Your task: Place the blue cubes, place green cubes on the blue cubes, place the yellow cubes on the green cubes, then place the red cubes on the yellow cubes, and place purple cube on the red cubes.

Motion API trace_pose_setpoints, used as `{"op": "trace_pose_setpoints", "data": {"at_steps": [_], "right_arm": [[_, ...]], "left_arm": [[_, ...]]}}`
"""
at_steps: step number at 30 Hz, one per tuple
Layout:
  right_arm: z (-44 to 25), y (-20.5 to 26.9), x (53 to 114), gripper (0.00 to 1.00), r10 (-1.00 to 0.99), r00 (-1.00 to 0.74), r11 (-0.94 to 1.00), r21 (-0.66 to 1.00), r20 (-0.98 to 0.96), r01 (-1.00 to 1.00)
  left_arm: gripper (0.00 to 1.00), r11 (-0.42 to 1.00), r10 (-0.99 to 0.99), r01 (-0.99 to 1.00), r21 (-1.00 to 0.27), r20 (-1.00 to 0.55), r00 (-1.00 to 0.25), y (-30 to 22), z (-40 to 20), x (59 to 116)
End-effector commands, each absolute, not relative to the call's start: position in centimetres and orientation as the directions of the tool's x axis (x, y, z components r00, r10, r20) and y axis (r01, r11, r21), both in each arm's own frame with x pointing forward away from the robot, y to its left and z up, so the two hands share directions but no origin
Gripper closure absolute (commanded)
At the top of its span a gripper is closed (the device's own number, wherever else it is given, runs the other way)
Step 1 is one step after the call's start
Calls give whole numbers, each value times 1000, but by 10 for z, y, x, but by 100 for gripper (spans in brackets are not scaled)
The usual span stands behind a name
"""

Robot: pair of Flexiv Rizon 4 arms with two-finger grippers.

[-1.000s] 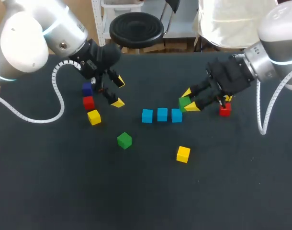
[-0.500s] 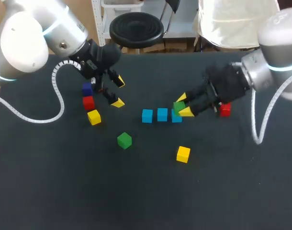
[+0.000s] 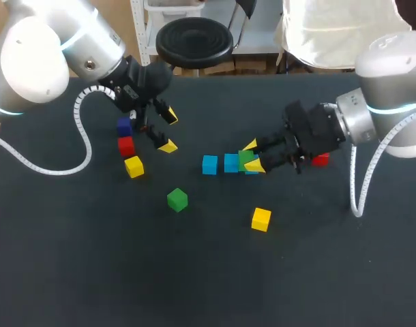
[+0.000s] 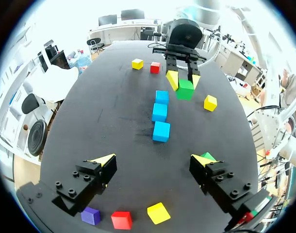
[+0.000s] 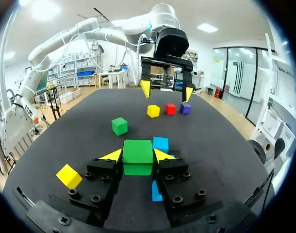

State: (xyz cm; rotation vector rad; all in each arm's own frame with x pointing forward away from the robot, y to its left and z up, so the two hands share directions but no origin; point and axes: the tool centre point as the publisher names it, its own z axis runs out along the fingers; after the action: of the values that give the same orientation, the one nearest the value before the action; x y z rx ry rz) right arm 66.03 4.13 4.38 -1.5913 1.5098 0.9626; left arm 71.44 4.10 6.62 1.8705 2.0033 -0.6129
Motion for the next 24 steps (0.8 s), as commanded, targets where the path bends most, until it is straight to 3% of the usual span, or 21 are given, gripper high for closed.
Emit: {"op": "trace_pose_setpoints", "data": {"at_steps": [1, 24], "right_arm": [[47, 42, 673, 100, -458, 29, -72, 4, -888, -997], [37, 44, 682, 100, -492, -44, -33, 69, -870, -997]], "left_arm": [[0, 43, 852, 996, -83, -518, -80, 42, 66, 714], [0, 43, 852, 996, -83, -518, -80, 42, 66, 714]]}}
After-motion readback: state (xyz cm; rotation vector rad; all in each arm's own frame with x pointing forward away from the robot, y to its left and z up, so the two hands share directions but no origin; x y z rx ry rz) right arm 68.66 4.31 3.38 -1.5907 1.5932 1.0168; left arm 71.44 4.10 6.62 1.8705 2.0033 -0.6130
